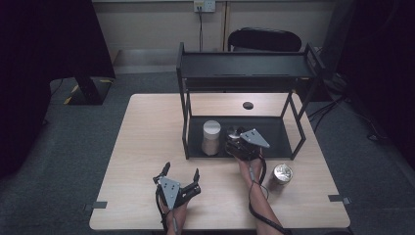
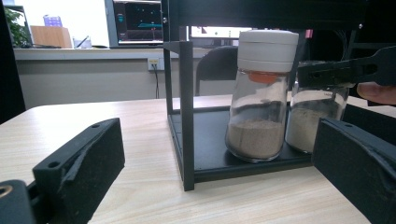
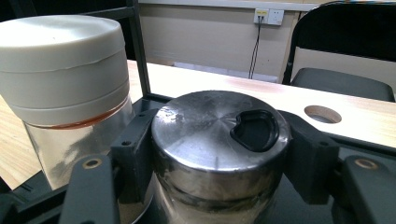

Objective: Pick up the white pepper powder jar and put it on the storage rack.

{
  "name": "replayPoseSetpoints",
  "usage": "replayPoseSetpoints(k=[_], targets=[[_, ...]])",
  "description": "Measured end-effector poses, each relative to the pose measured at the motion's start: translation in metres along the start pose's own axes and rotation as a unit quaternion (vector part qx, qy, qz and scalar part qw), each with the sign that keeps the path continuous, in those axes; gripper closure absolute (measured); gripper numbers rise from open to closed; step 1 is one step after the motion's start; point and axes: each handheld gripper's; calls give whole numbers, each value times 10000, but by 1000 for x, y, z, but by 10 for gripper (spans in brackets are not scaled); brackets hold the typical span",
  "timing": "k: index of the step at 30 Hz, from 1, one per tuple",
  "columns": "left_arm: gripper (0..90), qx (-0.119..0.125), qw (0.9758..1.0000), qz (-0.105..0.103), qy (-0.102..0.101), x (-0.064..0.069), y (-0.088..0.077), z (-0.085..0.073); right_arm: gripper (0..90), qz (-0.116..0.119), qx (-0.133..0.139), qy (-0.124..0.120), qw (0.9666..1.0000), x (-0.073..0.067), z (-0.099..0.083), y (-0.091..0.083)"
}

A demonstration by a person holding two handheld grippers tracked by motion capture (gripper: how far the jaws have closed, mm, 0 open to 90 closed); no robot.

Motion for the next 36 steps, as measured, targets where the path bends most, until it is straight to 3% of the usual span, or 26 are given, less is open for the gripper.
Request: replayPoseSetpoints(k=[8,14,36], targets=[[21,1,10000,0,0,0,0,0,189,-161,97,80,9998,-6,-2,0],[21,-5,10000,8,3,0,0,0,8,-402,224,44,9989,-13,-1,0],[22,-10,10000,9,6,0,0,0,2,-349,166,58,9992,-16,12,-8]])
Point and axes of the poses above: each handheld gripper's, and its own axes: y roughly forward along the jaws, z roughly out of its top, x roughly to its right, and after that the axes turned 3 degrees about z, right-handed
